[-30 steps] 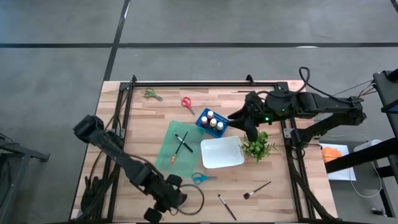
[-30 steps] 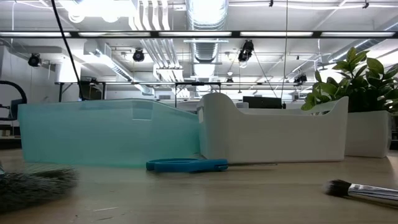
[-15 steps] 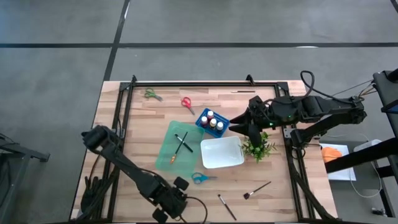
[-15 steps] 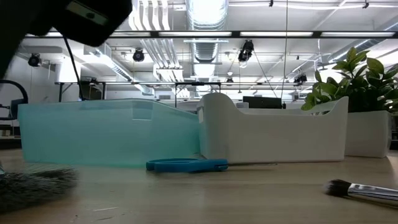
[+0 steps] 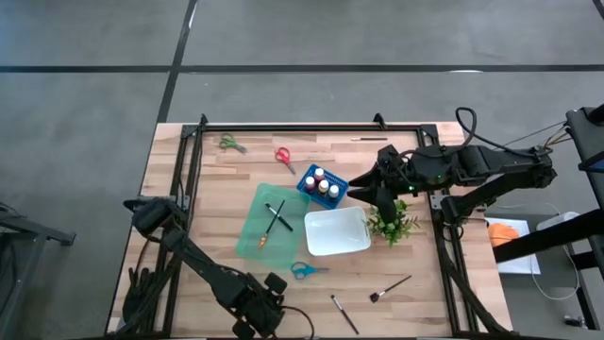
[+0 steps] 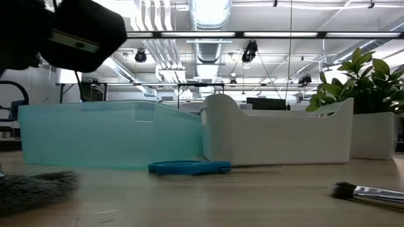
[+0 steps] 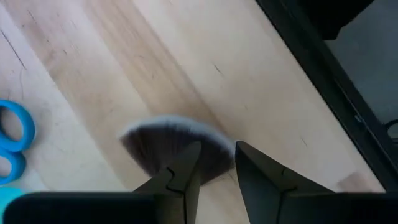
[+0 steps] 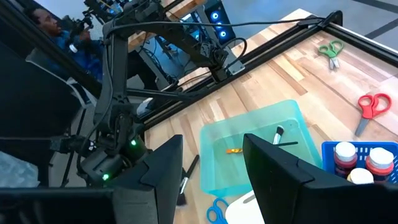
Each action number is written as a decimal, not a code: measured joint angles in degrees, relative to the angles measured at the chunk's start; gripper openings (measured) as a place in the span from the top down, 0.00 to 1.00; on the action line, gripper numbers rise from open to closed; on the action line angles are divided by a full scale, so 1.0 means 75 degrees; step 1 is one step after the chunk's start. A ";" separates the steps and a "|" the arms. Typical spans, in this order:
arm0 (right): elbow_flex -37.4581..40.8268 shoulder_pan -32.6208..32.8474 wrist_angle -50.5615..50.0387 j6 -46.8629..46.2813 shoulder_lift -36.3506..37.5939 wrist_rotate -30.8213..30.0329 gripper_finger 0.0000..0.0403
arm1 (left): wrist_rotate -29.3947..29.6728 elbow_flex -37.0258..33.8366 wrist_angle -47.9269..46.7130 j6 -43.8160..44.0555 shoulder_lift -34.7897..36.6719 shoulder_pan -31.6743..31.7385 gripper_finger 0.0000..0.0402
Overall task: Pick & Place Paint Supplies
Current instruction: Put the black highlighter brush into the green bin
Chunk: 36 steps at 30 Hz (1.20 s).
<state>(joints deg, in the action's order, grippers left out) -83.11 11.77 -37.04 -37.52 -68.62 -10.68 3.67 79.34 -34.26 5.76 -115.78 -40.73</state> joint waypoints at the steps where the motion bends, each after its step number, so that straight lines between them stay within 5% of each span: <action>1: 0.0000 0.0001 0.0000 0.0001 0.0000 0.0000 0.59 | 0.0003 0.0000 0.0016 0.0000 -0.0038 0.0002 0.73; 13: 0.0000 0.0000 0.0000 -0.0020 0.0000 0.0000 0.59 | -0.0021 -0.0007 0.0108 0.0016 -0.0441 0.0006 0.74; 20: 0.0000 0.0000 0.0009 -0.0023 0.0000 0.0000 0.59 | 0.0028 -0.0011 0.0030 0.0374 -0.0342 0.0006 0.97; 29: 0.0000 0.0047 0.0015 -0.0058 0.0000 0.0003 0.59 | 0.0099 0.0173 -0.0454 0.1561 0.0666 -0.0594 0.99; 36: 0.0000 0.0132 0.0051 -0.0140 -0.0003 -0.0102 0.59 | 0.2286 0.0419 -0.0506 0.4017 0.1955 -0.0856 0.99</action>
<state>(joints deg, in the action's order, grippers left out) -83.11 12.76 -36.65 -38.57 -68.64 -11.44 20.82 82.48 -38.05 35.88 -101.12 -47.15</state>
